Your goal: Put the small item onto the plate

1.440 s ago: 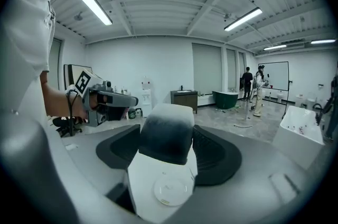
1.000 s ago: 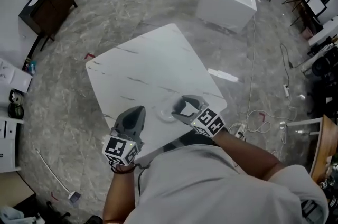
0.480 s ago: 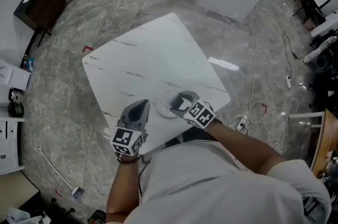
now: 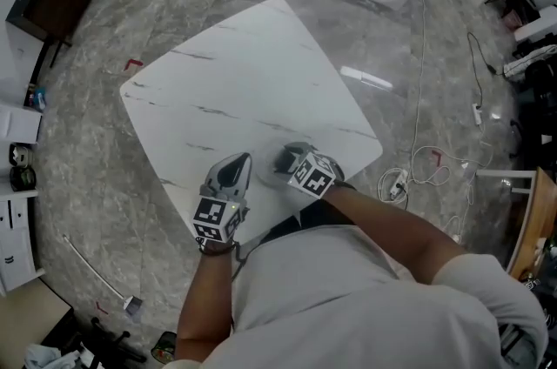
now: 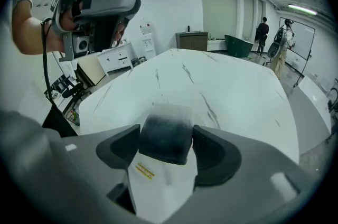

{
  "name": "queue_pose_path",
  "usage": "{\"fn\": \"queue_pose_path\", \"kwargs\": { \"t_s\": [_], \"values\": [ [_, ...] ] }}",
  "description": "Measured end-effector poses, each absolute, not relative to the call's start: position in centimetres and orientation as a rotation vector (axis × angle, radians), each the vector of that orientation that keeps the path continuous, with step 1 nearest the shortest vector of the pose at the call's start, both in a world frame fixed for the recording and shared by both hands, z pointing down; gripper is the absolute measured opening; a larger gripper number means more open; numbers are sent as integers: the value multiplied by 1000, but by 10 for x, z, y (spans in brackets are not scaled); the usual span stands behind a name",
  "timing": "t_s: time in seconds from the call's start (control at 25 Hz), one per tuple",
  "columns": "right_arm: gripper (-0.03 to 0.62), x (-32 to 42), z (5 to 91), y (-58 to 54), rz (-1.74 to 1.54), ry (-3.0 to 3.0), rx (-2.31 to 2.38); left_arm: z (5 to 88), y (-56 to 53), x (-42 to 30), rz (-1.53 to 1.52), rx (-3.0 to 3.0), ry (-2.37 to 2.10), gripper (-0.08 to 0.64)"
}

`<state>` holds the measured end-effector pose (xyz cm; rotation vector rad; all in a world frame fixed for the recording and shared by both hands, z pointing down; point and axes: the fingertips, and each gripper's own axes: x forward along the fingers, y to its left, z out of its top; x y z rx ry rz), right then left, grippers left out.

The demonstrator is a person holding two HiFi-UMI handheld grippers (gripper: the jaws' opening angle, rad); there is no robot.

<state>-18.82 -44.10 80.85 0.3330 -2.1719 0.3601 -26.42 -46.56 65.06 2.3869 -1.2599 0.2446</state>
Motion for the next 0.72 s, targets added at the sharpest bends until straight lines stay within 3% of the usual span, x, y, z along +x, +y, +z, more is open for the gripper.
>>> {"fn": "queue_pose_path", "kwargs": {
  "t_s": [0.72],
  "values": [
    [305, -199, 852, -447, 375, -2134, 257, 678, -470, -284, 241, 2294, -1308, 5]
  ]
}}
